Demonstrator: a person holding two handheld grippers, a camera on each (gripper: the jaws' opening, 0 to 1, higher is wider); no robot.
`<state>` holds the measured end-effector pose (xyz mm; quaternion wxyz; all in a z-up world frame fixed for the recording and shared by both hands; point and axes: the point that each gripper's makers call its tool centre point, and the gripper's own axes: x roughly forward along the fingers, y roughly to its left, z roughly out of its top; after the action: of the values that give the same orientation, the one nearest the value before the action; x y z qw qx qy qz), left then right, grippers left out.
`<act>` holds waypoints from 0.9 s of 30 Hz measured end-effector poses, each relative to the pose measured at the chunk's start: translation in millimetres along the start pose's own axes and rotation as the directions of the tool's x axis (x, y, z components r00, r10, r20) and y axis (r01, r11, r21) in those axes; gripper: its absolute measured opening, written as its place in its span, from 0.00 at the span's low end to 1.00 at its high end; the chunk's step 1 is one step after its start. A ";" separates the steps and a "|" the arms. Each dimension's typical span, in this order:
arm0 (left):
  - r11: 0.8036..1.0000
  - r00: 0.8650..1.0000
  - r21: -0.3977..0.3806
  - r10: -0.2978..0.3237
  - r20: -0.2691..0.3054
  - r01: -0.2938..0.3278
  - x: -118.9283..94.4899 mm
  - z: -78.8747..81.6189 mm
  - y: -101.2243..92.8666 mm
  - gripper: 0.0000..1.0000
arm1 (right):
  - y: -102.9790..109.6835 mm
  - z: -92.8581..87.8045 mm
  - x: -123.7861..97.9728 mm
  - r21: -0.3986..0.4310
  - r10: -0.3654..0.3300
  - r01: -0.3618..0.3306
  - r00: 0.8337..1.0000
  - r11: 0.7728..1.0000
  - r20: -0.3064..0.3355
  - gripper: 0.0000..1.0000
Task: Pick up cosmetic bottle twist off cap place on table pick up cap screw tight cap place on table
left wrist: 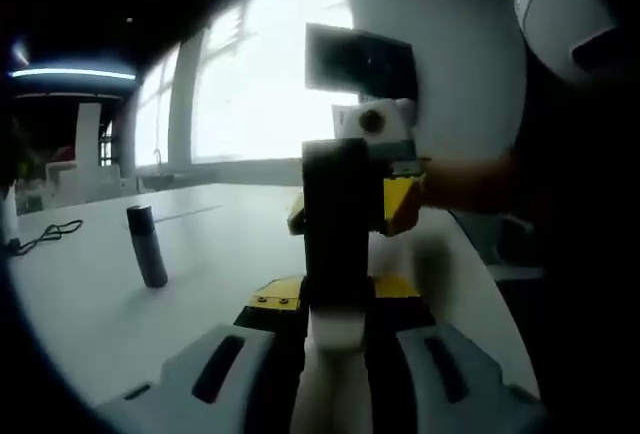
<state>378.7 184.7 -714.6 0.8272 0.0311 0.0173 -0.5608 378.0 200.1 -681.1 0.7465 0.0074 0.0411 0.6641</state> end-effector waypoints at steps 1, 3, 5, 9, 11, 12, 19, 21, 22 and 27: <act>1.000 1.000 0.001 -0.001 0.001 0.001 0.1 -0.1 0.1 0.11 | -0.4 -0.1 0.3 -0.004 -0.004 0.004 1.000 1.000 0.002 0.17; 1.000 1.000 0.005 -0.001 0.002 0.001 0.5 -0.3 0.6 0.11 | -0.7 -1.2 1.0 -0.014 -0.007 0.007 1.000 1.000 -0.002 0.16; 1.000 1.000 0.006 -0.002 0.003 0.002 0.7 -0.5 1.0 0.11 | 0.4 -1.9 1.9 -0.014 -0.002 0.002 1.000 1.000 -0.002 0.17; 1.000 1.000 0.010 -0.002 0.005 0.002 1.2 -0.8 1.8 0.12 | -0.2 -3.7 3.6 -0.028 -0.005 0.005 1.000 1.000 0.005 0.15; 0.999 1.000 0.034 -0.004 0.007 0.004 1.9 -1.2 1.8 0.12 | 0.3 -3.1 4.7 -0.053 -0.013 0.013 1.000 0.998 0.007 0.14; 0.999 1.000 0.043 -0.001 0.004 0.000 2.0 -1.6 2.0 0.13 | 1.0 -2.7 5.8 -0.066 -0.020 0.020 1.000 0.998 0.008 0.14; 0.999 1.000 0.048 0.011 -0.009 -0.011 3.5 -2.8 4.8 0.13 | -2.2 -2.0 3.8 -0.050 -0.039 0.040 0.999 0.998 0.034 0.14; 0.998 1.000 0.056 0.014 -0.008 -0.014 3.3 -2.4 5.8 0.14 | -4.1 -1.8 2.9 -0.047 -0.048 0.050 0.998 0.998 0.037 0.14; 0.998 1.000 0.059 0.018 -0.008 -0.018 3.3 -2.1 6.6 0.14 | -5.0 -1.9 1.9 -0.053 -0.051 0.053 0.998 0.997 0.037 0.14; 0.999 0.998 0.036 0.033 0.049 -0.035 0.0 10.0 13.4 0.21 | -8.7 0.0 0.3 -0.058 -0.084 0.086 0.996 0.995 0.042 0.14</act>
<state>391.1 189.0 -704.2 0.8361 0.0332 -0.0137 -0.5474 386.7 199.3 -681.6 0.7745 -0.0033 0.0068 0.6325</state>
